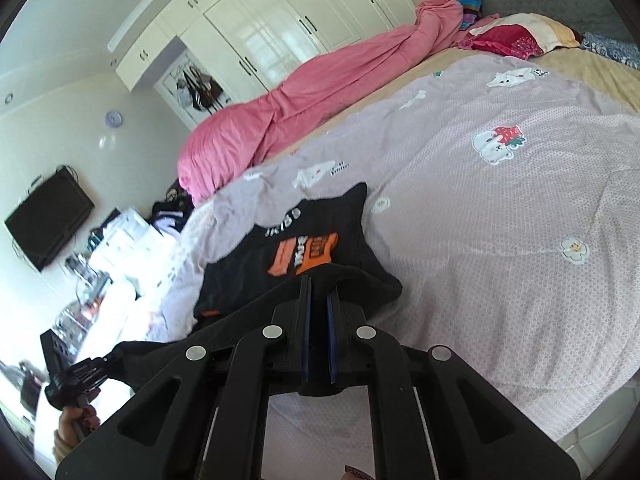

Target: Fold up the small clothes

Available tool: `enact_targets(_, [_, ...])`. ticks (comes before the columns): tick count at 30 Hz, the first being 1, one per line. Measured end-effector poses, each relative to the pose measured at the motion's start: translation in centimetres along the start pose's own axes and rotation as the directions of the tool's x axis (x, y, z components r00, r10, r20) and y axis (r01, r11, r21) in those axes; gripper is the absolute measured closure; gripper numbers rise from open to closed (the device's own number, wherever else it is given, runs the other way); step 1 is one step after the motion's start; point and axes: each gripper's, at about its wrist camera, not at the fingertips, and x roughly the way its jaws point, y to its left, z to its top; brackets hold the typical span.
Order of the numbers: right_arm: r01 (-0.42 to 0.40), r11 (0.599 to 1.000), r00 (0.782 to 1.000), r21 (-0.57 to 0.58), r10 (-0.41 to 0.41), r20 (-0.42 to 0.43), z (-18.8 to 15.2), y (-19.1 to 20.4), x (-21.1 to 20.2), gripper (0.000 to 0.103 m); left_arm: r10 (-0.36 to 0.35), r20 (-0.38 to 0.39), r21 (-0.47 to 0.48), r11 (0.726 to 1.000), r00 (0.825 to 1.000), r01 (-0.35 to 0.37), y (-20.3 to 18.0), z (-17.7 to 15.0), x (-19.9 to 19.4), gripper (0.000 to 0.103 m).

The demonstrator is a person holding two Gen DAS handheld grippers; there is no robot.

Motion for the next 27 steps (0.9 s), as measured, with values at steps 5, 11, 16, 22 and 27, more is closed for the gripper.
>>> enact_targets(5, [-0.009,1.000,0.999,-0.013,0.010,0.031,1.3,0.4,0.7,0.097,-0.003,0.026,0.012,1.000,1.000,0.003,-0.7,2.3,0.9,0.100])
enact_targets(11, [-0.022,0.999,0.999,-0.034,0.023,0.048,3.0,0.4,2.0,0.097,0.009,0.039,0.014,1.000,0.999,-0.010,-1.0,4.3,2.3,0.100])
enact_targets(16, [-0.017,0.998,0.998,-0.054,0.020,0.064,4.7,0.4,4.0,0.097,0.033,0.036,0.023,0.999,0.999,-0.034,-1.2,6.0,4.0,0.100])
enact_targets(22, [0.001,0.996,0.998,-0.089,0.005,0.069,6.4,0.8,6.7,0.097,0.071,0.023,0.044,0.996,0.997,-0.072,-1.5,7.8,6.4,0.100])
enact_targets(27, [0.012,0.996,0.998,-0.084,-0.007,0.064,7.3,0.5,8.9,0.097,0.094,0.006,0.062,0.994,0.996,-0.094,-1.5,8.9,8.2,0.100])
